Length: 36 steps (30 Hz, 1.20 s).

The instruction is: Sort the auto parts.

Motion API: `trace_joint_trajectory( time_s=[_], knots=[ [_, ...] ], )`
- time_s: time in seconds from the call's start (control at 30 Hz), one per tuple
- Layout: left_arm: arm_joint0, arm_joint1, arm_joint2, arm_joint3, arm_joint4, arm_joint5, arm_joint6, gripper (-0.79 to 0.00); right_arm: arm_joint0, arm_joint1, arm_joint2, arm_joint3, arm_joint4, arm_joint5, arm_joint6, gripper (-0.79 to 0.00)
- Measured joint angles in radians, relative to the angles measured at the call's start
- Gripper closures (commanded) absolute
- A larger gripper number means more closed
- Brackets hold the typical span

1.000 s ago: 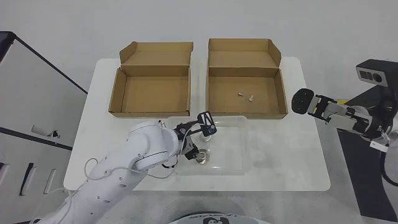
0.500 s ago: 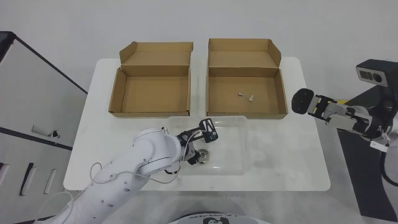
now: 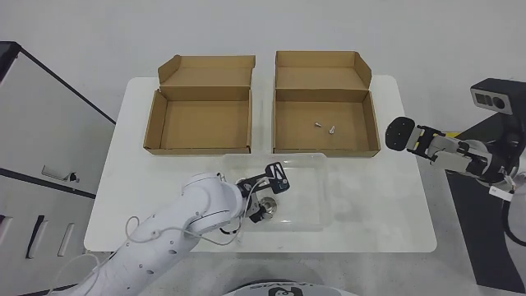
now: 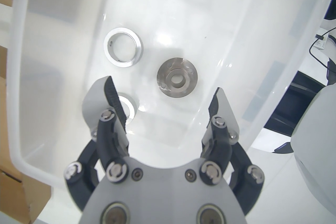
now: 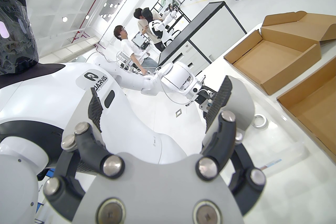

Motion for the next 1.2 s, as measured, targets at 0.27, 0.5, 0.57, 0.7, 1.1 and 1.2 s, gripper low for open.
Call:
trace_joint_trajectory(
  time_s=[0.27, 0.5, 0.57, 0.7, 1.1, 1.2],
  knots=[
    [-0.007, 0.0, 0.009, 0.016, -0.009, 0.007, 0.004, -0.668, 0.0, 0.0, 0.0, 0.0, 0.0, 0.0, 0.0, -0.785],
    [-0.01, -0.001, 0.014, 0.032, -0.02, 0.013, 0.018, -0.69, 0.0, 0.0, 0.0, 0.0, 0.0, 0.0, 0.0, -0.785],
    [-0.01, -0.001, 0.018, 0.037, -0.024, 0.015, 0.023, -0.677, 0.0, 0.0, 0.0, 0.0, 0.0, 0.0, 0.0, -0.785],
    [-0.016, -0.005, 0.028, 0.05, -0.035, 0.021, 0.044, -0.659, 0.0, 0.0, 0.0, 0.0, 0.0, 0.0, 0.0, -0.785],
    [-0.04, -0.014, 0.054, 0.084, -0.061, 0.037, 0.071, -0.785, 0.0, 0.0, 0.0, 0.0, 0.0, 0.0, 0.0, -0.785],
    [-0.04, -0.014, 0.054, 0.084, -0.061, 0.037, 0.07, -0.785, 0.0, 0.0, 0.0, 0.0, 0.0, 0.0, 0.0, -0.785]
  ],
)
